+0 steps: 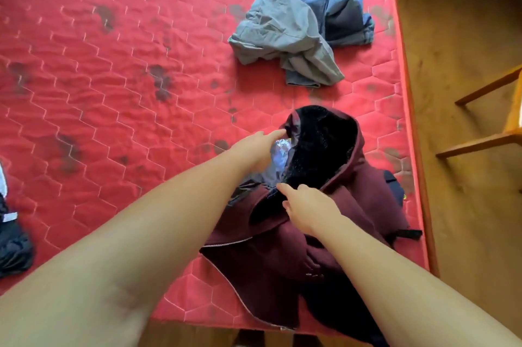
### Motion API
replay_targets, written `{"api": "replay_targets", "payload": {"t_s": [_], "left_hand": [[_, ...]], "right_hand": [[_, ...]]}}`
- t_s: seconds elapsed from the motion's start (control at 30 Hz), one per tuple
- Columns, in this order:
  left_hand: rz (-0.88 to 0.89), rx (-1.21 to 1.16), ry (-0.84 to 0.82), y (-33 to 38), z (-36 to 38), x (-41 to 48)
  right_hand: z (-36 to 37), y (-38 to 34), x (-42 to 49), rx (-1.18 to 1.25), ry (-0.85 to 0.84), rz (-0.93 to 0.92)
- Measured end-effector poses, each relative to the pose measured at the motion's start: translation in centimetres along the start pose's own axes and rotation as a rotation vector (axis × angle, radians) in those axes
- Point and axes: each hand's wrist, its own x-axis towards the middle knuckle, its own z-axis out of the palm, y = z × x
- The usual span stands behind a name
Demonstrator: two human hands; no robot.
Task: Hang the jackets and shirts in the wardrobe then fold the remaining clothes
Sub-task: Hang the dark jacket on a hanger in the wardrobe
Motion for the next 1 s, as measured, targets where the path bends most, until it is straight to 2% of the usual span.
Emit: {"api": "replay_targets", "payload": {"t_s": [0.13, 0.23, 0.3, 0.37, 0.43, 0.57, 0.7, 1.0], "left_hand": [[0.093, 0.165, -0.010, 0.0, 1.7, 6.4], [0.136, 0.208, -0.100, 0.4, 3.0, 9.9], [0.158, 0.221, -0.147, 0.7, 4.0, 11.5], [0.192, 0.233, -0.147, 1.1, 4.9, 12.5], [0.233, 0.276, -0.083, 1.4, 5.4, 12.7], [0.293, 0.421, 0.203, 2.1, 4.5, 11.3], [0.261, 0.479, 0.290, 1.8, 1.2, 9.0], [0.041, 0.341, 0.486, 1.5, -6.1, -1.7]], "right_hand": [[3.8, -0.5, 4.9, 0.137, -0.099, 0.011], [6.1, 0.0, 7.1, 0.208, -0.170, 0.081], [7.1, 0.8, 7.6, 0.282, -0.158, 0.154], [7.5, 1.4, 7.5, 0.359, -0.059, 0.240], [7.4, 1.9, 7.0, 0.389, 0.075, 0.294], [5.2, 1.9, 5.4, 0.505, 0.215, 0.347], [0.7, 1.1, 3.6, 0.627, 0.298, 0.329], [-11.7, -1.4, -3.7, 0.366, 0.469, 0.304]]}}
